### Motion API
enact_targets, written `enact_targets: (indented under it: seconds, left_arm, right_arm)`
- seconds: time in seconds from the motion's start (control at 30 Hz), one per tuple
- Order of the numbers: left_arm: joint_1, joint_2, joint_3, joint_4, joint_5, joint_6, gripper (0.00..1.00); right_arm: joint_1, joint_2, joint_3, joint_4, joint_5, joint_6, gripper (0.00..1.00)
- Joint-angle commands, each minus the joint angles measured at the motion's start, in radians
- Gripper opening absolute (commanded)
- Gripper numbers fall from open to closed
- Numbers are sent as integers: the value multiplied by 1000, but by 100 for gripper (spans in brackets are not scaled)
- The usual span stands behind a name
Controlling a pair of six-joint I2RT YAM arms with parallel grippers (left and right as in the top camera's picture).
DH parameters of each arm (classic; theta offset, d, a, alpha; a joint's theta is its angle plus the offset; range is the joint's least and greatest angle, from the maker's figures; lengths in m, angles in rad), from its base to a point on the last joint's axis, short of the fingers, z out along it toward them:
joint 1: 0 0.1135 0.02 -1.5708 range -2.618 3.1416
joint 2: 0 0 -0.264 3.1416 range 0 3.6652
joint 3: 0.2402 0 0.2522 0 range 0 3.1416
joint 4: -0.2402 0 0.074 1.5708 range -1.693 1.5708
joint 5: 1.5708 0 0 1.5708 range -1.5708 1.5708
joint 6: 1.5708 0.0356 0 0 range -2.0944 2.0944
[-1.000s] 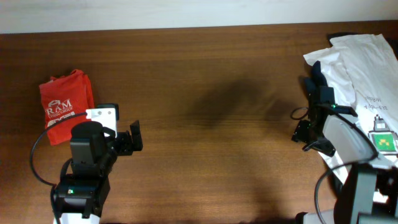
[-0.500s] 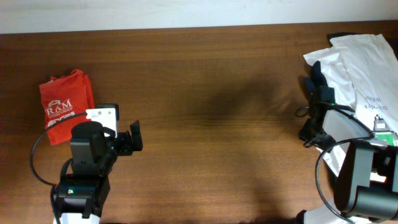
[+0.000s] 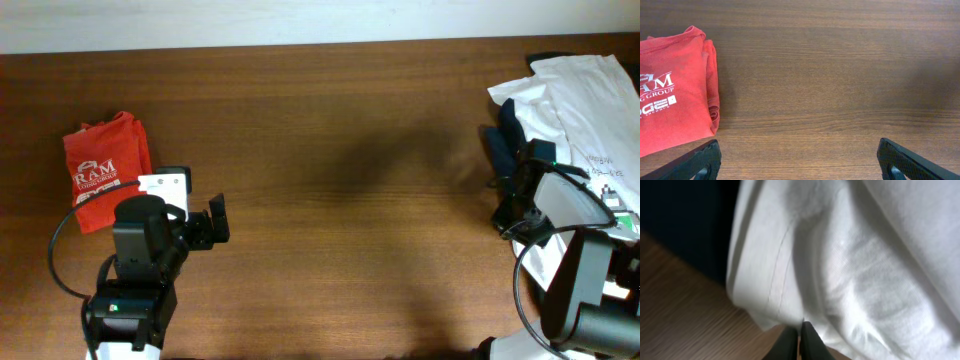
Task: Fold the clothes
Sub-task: 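Grasp the white T-shirt edge with the right gripper, then pull the white T-shirt leftward across the table with the right gripper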
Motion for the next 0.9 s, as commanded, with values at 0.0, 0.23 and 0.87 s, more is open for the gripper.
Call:
enact_targets:
  seconds: [0.0, 0.23, 0.87]
  left_arm:
    - [4, 0, 25, 10, 11, 9, 99]
    - [4, 0, 25, 15, 11, 9, 99]
    - [4, 0, 25, 16, 11, 9, 99]
  right_arm:
    - [-2, -58, 72, -40, -103, -82, 6]
    - [-2, -89, 167, -99, -388, -269, 4]
    - [686, -270, 783, -315, -814, -446, 4]
